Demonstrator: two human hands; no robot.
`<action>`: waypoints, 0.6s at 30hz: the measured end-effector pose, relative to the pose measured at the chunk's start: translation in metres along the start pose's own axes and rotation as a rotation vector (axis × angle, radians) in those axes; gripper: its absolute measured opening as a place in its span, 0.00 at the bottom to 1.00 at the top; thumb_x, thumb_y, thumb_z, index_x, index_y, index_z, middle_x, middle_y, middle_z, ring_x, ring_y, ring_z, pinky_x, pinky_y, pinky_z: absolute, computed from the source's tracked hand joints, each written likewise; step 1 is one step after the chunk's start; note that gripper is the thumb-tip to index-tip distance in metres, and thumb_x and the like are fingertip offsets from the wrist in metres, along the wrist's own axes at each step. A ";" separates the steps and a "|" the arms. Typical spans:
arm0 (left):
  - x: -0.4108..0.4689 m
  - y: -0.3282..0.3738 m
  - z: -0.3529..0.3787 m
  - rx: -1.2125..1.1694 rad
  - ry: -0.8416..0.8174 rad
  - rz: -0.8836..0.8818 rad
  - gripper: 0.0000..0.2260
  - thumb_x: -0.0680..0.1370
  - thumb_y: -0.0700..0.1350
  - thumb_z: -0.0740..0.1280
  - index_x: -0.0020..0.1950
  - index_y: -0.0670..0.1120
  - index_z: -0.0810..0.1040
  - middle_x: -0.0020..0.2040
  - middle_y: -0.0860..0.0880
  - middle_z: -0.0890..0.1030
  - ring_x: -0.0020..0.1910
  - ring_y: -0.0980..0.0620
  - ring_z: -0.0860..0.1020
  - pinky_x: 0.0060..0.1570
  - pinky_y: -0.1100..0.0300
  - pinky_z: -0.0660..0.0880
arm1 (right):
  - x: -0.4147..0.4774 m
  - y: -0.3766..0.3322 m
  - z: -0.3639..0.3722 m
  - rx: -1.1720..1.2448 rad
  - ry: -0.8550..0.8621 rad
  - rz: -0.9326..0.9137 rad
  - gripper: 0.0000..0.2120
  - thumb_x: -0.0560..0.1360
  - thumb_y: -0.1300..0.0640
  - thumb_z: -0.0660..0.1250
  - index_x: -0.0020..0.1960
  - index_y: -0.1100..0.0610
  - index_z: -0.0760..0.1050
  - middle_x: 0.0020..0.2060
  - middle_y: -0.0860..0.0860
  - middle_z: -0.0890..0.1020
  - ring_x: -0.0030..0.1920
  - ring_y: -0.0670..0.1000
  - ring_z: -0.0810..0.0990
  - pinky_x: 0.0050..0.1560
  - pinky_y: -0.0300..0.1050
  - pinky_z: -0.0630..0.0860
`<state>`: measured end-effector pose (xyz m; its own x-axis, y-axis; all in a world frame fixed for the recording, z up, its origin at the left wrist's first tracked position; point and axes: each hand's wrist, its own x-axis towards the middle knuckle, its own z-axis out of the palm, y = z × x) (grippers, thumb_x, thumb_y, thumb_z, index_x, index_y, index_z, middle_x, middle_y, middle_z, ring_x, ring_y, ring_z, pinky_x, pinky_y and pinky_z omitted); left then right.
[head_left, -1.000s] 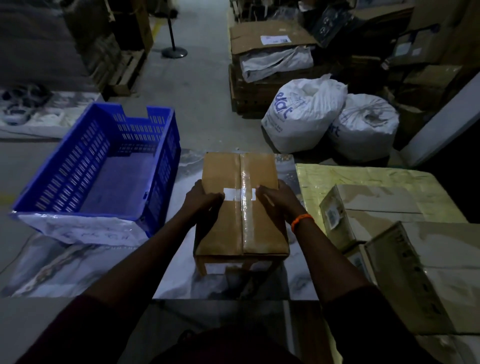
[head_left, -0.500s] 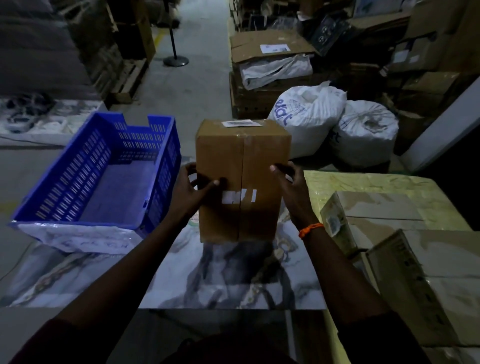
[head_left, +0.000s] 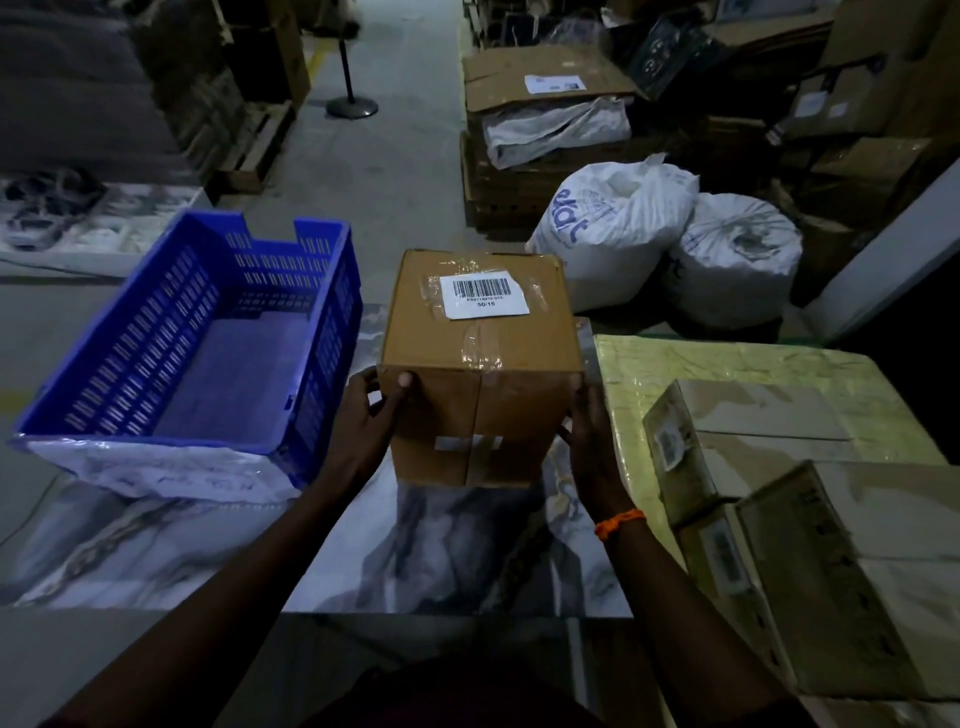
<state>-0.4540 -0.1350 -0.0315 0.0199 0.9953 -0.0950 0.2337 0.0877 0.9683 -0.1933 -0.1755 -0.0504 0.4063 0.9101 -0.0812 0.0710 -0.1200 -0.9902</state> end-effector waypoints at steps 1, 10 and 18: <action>-0.003 0.000 -0.002 -0.011 -0.012 -0.013 0.53 0.63 0.83 0.60 0.76 0.47 0.67 0.70 0.50 0.72 0.65 0.51 0.73 0.62 0.53 0.76 | -0.003 -0.002 -0.002 0.008 0.001 -0.006 0.11 0.82 0.35 0.59 0.59 0.36 0.75 0.56 0.43 0.82 0.61 0.52 0.81 0.62 0.56 0.80; 0.033 0.039 -0.011 0.429 -0.038 0.443 0.32 0.79 0.59 0.64 0.80 0.48 0.63 0.78 0.46 0.66 0.75 0.49 0.66 0.71 0.48 0.67 | 0.031 -0.063 0.008 -0.586 0.023 -0.463 0.26 0.77 0.47 0.73 0.72 0.56 0.73 0.69 0.55 0.75 0.65 0.49 0.75 0.62 0.42 0.75; 0.093 0.081 0.020 1.016 -0.368 0.562 0.29 0.84 0.61 0.48 0.83 0.50 0.57 0.83 0.45 0.57 0.82 0.44 0.52 0.79 0.37 0.49 | 0.078 -0.104 0.061 -1.149 -0.332 -0.524 0.34 0.78 0.39 0.51 0.80 0.54 0.65 0.80 0.58 0.64 0.80 0.59 0.59 0.78 0.61 0.59</action>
<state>-0.4141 -0.0362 0.0332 0.5993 0.7983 0.0595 0.7551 -0.5884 0.2893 -0.2247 -0.0673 0.0388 -0.1381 0.9859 0.0947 0.9514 0.1587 -0.2640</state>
